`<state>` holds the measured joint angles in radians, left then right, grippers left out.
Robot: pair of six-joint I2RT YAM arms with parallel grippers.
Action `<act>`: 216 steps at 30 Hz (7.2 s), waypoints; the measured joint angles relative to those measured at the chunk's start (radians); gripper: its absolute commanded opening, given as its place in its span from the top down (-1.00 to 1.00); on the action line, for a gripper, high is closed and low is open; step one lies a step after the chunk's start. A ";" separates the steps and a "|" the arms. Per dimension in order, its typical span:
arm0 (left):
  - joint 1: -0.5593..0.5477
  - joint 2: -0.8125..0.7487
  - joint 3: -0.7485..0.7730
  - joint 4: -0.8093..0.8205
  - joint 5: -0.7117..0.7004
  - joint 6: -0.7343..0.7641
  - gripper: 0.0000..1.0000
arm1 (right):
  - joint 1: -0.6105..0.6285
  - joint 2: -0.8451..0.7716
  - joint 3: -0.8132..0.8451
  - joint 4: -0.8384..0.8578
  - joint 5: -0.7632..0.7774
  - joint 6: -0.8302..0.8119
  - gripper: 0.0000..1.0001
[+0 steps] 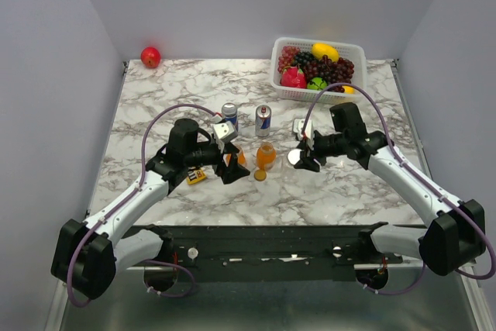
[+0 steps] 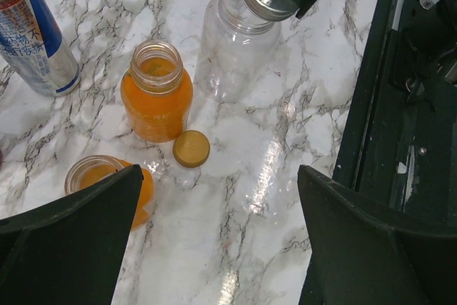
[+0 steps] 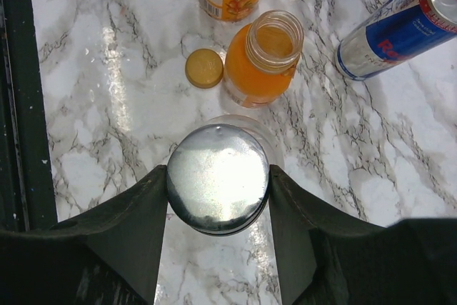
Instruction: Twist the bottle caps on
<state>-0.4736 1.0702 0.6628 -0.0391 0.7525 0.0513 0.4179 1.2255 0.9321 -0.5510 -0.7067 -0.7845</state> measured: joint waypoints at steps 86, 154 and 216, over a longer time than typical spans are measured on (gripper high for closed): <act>-0.462 0.276 -0.208 0.653 -0.373 -0.035 -0.97 | -0.021 0.028 0.110 -0.214 0.016 -0.274 -0.78; -0.464 0.216 -0.235 0.635 -0.381 -0.123 -0.97 | 0.013 0.235 0.255 -0.335 -0.024 -0.306 -0.12; -0.485 0.454 -0.201 0.886 -0.517 -0.109 -0.97 | 0.013 0.285 0.264 -0.287 0.024 -0.246 -0.19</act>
<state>-0.9585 1.5246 0.4618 0.8471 0.2356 -0.0574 0.4313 1.5105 1.1965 -0.8383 -0.6827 -1.0306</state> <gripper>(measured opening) 0.988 0.613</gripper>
